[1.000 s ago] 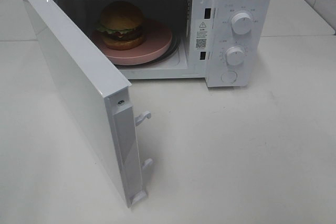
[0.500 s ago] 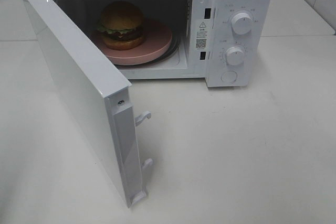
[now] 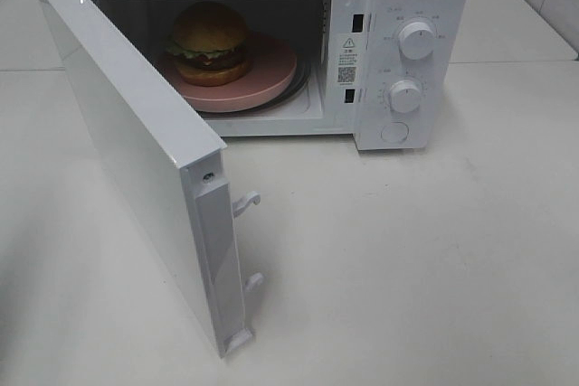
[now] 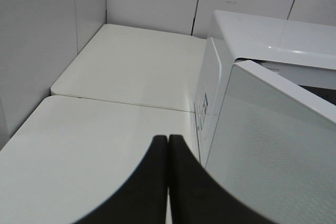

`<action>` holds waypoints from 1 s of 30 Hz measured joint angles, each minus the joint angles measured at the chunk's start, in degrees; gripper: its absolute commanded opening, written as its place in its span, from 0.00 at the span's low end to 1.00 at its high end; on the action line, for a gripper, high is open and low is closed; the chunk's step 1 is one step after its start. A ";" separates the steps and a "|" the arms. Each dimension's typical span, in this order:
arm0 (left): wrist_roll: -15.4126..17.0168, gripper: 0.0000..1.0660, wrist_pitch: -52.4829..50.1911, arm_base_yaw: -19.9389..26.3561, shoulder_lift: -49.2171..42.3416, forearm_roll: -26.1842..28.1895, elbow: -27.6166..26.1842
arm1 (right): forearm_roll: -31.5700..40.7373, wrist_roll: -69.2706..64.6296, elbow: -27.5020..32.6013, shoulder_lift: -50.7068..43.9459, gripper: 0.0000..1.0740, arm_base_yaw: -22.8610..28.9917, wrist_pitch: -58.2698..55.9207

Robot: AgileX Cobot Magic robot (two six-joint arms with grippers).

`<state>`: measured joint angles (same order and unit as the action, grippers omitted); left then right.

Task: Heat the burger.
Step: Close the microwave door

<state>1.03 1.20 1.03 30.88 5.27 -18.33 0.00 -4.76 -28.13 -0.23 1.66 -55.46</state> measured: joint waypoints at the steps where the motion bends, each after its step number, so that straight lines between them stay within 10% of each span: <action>1: 0.00 0.00 0.00 0.00 0.00 0.00 0.00 | 0.00 0.00 0.00 0.00 0.66 0.00 0.00; 10: 1.03 0.00 -22.40 0.00 11.80 -3.32 6.42 | 0.00 0.00 0.00 0.00 0.66 0.00 0.00; 20: 17.65 0.00 -36.33 0.00 27.56 -24.35 6.42 | 0.00 0.00 0.00 0.00 0.66 0.00 0.00; 30: 25.61 0.00 -42.23 0.00 37.70 -38.10 3.61 | 0.00 0.00 0.00 0.00 0.66 0.00 0.00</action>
<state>26.64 -41.02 1.03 68.58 -32.83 -14.73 0.00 -4.76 -28.13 -0.23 1.66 -55.46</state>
